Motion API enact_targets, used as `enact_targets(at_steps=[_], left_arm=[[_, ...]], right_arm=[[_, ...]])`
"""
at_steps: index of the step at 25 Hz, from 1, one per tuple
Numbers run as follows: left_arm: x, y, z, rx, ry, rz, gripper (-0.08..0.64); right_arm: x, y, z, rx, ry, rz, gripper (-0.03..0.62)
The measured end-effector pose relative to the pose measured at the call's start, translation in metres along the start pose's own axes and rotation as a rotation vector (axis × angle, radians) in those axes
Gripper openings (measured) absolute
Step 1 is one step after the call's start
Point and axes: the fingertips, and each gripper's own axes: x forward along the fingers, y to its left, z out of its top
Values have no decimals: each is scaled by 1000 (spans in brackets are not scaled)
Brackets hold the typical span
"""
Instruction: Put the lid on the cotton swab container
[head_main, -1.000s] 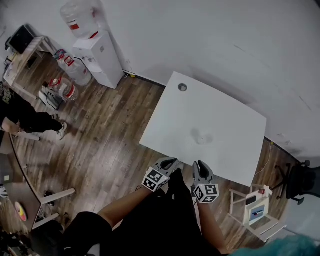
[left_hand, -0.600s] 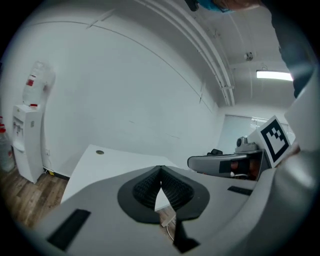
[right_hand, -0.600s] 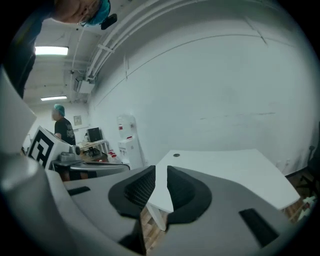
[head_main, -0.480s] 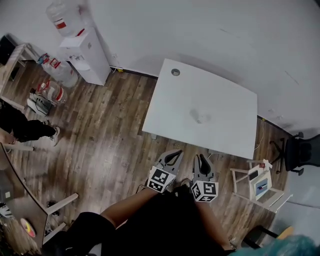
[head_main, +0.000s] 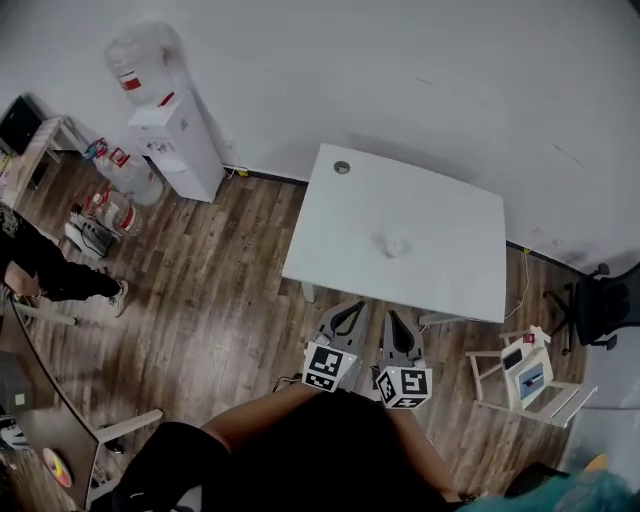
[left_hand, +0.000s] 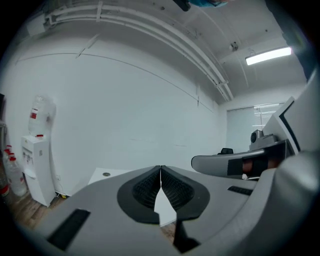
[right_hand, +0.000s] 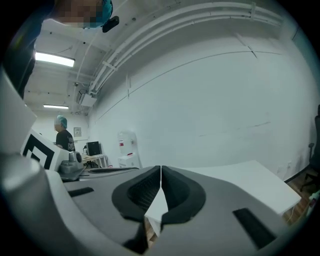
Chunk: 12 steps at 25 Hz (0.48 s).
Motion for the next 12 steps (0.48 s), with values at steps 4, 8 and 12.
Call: enact_targets(at_steps=[4,8,12], left_arm=[[3,-16,8,44,-17,-14,14],[11,-28,14,52,-26,-34,14],[19,-43,19,58,-40,-73,14]], right_arm=[[-10,-6,6,-11,-12,-31,35],[-17,-21,16,-24,-30,-68,34],[-23,-29,21,-23,-44,-83,34]])
